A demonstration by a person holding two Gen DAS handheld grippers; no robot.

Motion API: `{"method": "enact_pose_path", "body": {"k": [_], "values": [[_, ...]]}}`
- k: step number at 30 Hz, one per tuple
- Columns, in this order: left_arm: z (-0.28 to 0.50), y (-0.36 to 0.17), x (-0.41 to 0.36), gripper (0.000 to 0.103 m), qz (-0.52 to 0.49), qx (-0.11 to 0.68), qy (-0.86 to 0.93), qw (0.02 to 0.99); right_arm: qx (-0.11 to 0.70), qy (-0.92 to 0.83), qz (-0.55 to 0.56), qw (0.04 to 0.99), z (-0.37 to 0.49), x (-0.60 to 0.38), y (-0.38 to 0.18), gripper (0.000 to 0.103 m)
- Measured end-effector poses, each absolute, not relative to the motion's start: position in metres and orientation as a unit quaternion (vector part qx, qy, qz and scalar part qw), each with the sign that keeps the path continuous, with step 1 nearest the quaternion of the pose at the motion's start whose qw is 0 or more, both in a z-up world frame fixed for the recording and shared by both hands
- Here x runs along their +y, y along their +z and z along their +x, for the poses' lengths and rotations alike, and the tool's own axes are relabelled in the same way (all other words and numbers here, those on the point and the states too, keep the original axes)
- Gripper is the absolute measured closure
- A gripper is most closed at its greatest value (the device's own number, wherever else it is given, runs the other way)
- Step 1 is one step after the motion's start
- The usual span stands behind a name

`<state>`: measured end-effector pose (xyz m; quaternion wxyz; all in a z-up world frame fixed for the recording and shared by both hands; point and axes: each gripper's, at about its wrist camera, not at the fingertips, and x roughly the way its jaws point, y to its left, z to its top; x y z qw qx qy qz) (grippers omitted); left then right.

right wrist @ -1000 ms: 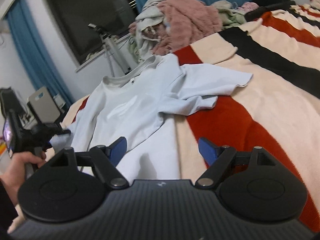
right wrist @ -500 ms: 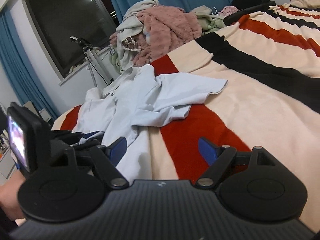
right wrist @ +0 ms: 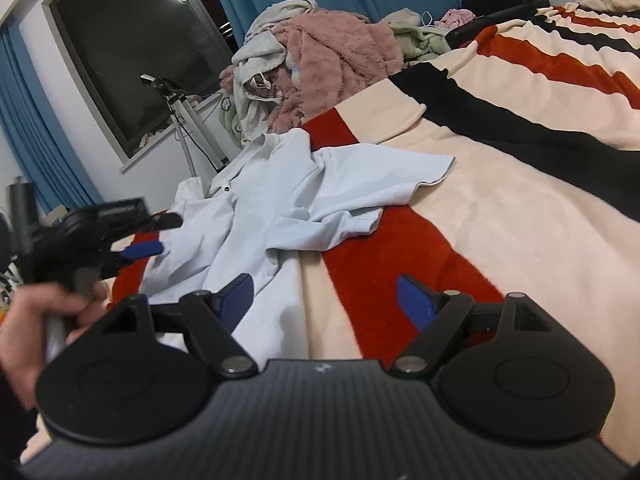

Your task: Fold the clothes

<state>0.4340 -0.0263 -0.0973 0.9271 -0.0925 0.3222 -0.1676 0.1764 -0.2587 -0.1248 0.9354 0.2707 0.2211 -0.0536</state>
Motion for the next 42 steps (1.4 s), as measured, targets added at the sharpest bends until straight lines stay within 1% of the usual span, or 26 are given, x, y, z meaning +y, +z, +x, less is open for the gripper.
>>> {"method": "enact_pose_path", "body": {"k": [1,3,4,5,8,10,12,14,20,24,25,27,28,29,30,31,33,34,35,36,38,40,42], "values": [[0.444,-0.101,-0.029,0.057,-0.092,0.327,-0.158,0.927,0.222,-0.055,0.27,0.935,0.177,-0.259,-0.126,0.022],[0.458,-0.107,-0.029,0.072,-0.093,0.333,-0.145,0.927,0.224,-0.057,0.265,0.936,0.178,-0.259,-0.128,0.022],[0.461,-0.107,-0.028,0.096,-0.094,0.332,-0.149,0.927,0.225,-0.058,0.261,0.937,0.179,-0.259,-0.13,0.022],[0.464,-0.107,-0.027,0.101,-0.094,0.33,-0.154,0.927,0.226,-0.058,0.257,0.938,0.179,-0.259,-0.131,0.022],[0.461,-0.097,-0.01,0.101,-0.106,0.314,-0.163,0.929,0.228,-0.061,0.25,0.939,0.181,-0.258,-0.133,0.022],[0.457,-0.082,0.015,0.101,-0.124,0.292,-0.178,0.932,0.228,-0.063,0.247,0.94,0.181,-0.257,-0.133,0.022],[0.458,-0.062,0.044,0.101,-0.114,0.266,-0.205,0.935,0.23,-0.065,0.238,0.941,0.182,-0.254,-0.133,0.022],[0.467,-0.042,0.078,0.101,-0.098,0.254,-0.191,0.943,0.234,-0.064,0.226,0.944,0.182,-0.25,-0.134,0.021],[0.519,0.003,0.176,0.102,-0.055,0.251,-0.023,0.966,0.241,-0.07,0.195,0.948,0.188,-0.24,-0.134,0.021],[0.556,0.005,0.232,0.102,-0.034,0.256,0.105,0.96,0.244,-0.078,0.175,0.951,0.195,-0.234,-0.134,0.021],[0.562,-0.003,0.243,0.101,-0.036,0.264,0.119,0.956,0.244,-0.079,0.169,0.952,0.196,-0.233,-0.134,0.021],[0.57,-0.022,0.262,0.099,-0.049,0.28,0.132,0.95,0.243,-0.082,0.16,0.953,0.199,-0.23,-0.134,0.021],[0.568,-0.032,0.267,0.093,-0.06,0.288,0.136,0.946,0.242,-0.083,0.156,0.954,0.2,-0.229,-0.134,0.021],[0.564,-0.041,0.272,0.083,-0.071,0.296,0.14,0.942,0.242,-0.084,0.152,0.955,0.202,-0.228,-0.134,0.021],[0.561,-0.051,0.278,0.078,-0.082,0.304,0.143,0.938,0.243,-0.085,0.15,0.955,0.203,-0.228,-0.134,0.021],[0.551,-0.055,0.28,0.068,-0.084,0.311,0.136,0.937,0.244,-0.085,0.149,0.954,0.203,-0.227,-0.135,0.021],[0.53,-0.061,0.284,0.058,-0.086,0.322,0.117,0.935,0.244,-0.084,0.148,0.955,0.205,-0.227,-0.135,0.021],[0.515,-0.061,0.281,0.049,-0.084,0.326,0.113,0.935,0.244,-0.083,0.148,0.955,0.205,-0.227,-0.135,0.021],[0.501,-0.06,0.277,0.044,-0.082,0.33,0.111,0.934,0.244,-0.082,0.148,0.955,0.206,-0.226,-0.135,0.021],[0.483,-0.058,0.275,0.043,-0.084,0.332,0.104,0.934,0.244,-0.08,0.148,0.955,0.206,-0.226,-0.135,0.021],[0.434,-0.051,0.256,0.035,-0.094,0.336,0.089,0.933,0.242,-0.076,0.147,0.956,0.205,-0.225,-0.133,0.021],[0.378,-0.042,0.233,0.033,-0.095,0.343,0.079,0.931,0.239,-0.071,0.148,0.957,0.203,-0.224,-0.131,0.022],[0.314,-0.04,0.208,0.034,-0.103,0.365,0.06,0.924,0.236,-0.064,0.149,0.958,0.198,-0.222,-0.126,0.022]]}}
